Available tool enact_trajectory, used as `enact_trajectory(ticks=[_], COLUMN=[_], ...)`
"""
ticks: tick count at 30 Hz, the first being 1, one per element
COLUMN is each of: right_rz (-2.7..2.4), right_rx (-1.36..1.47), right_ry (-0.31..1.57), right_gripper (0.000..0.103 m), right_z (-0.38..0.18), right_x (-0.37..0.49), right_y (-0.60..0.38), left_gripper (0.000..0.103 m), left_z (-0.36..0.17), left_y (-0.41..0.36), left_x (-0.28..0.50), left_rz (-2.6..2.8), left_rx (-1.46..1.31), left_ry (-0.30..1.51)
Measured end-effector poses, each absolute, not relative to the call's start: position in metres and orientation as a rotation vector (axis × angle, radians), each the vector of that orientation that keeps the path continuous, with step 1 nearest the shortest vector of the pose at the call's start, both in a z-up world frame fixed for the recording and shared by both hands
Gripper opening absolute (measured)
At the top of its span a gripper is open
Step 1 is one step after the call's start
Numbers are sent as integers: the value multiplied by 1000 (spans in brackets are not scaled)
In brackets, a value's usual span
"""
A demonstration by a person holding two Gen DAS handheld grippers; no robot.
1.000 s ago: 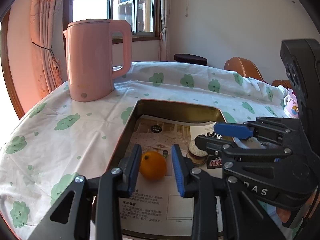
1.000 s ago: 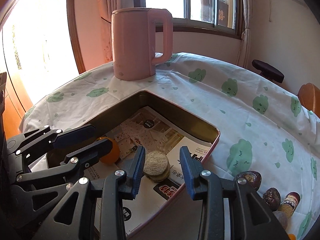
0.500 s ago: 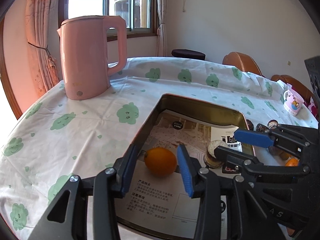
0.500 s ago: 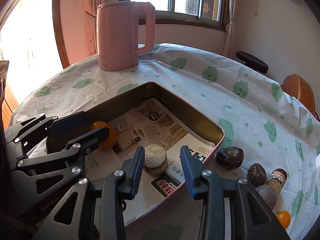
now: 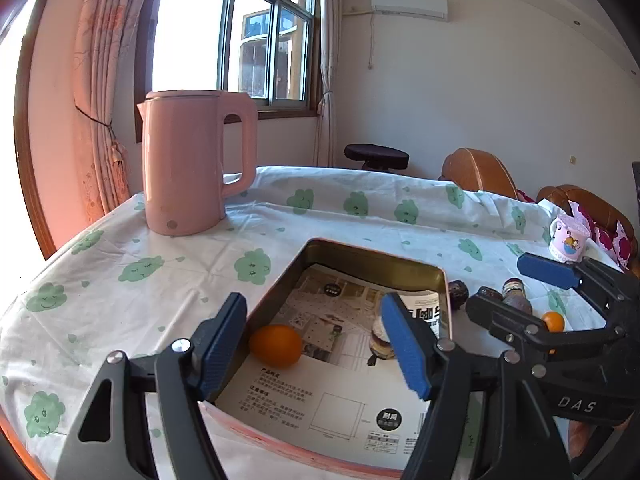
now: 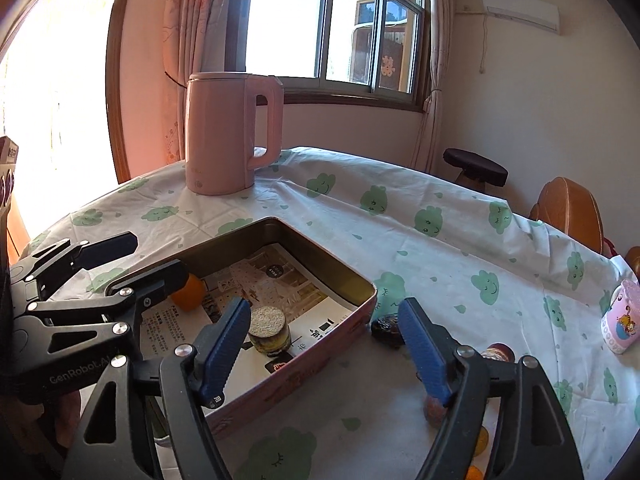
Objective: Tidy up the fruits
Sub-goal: 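Lower and open the left tool on the orange while the right tool releases the biscuit into the tin, then grasp the large orange with the left tool while the right tool grasps a brown round fruit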
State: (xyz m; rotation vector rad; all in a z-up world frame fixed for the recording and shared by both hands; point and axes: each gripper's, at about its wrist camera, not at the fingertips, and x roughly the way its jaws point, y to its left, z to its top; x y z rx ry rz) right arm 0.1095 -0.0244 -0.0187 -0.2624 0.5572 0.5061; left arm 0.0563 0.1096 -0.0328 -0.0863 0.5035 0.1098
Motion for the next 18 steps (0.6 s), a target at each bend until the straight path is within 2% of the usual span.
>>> enact_trajectory(ticks=[10, 18], right_rz=[432, 309], right_rx=[-206, -184], right_ry=[497, 491], right_gripper=[79, 79], right_z=[-12, -19], right_x=[79, 65], right_y=[-84, -139], left_gripper=[96, 97], left_z=[-17, -28], left_y=[59, 23], left_x=[43, 47], left_rz=[57, 1], left_rx=[-7, 26], left_ry=[445, 479])
